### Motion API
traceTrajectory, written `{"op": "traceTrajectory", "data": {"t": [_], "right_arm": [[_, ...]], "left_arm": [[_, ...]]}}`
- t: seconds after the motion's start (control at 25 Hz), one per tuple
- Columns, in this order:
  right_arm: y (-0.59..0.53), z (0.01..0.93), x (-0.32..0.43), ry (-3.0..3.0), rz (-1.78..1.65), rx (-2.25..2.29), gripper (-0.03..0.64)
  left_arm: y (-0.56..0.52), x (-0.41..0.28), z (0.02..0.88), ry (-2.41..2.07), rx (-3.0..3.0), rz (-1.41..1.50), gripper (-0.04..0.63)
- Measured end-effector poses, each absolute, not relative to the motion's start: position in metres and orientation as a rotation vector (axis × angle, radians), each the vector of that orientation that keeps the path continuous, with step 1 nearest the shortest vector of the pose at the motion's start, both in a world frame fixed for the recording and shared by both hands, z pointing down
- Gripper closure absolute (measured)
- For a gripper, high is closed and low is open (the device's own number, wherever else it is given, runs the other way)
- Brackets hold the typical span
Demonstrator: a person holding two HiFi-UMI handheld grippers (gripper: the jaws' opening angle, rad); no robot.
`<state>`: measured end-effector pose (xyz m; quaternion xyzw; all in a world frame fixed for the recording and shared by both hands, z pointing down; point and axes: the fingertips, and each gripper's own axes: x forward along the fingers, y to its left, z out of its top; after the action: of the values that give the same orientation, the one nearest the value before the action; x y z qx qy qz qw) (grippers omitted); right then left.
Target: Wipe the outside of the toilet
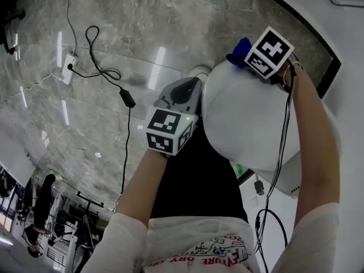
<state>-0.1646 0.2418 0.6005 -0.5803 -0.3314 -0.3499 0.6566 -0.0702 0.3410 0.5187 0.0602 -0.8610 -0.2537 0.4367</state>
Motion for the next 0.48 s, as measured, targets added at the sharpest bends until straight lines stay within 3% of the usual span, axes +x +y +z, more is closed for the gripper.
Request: {"op": "traceTrajectory", "data": {"t": [0.48], "right_arm": [[0.295, 0.597, -0.08, -0.494, -0.929, -1.463, 0.545]], "left_arm": [[0.397, -0.017, 0.512, -2.174, -0.051, -0.668, 0.588]]}}
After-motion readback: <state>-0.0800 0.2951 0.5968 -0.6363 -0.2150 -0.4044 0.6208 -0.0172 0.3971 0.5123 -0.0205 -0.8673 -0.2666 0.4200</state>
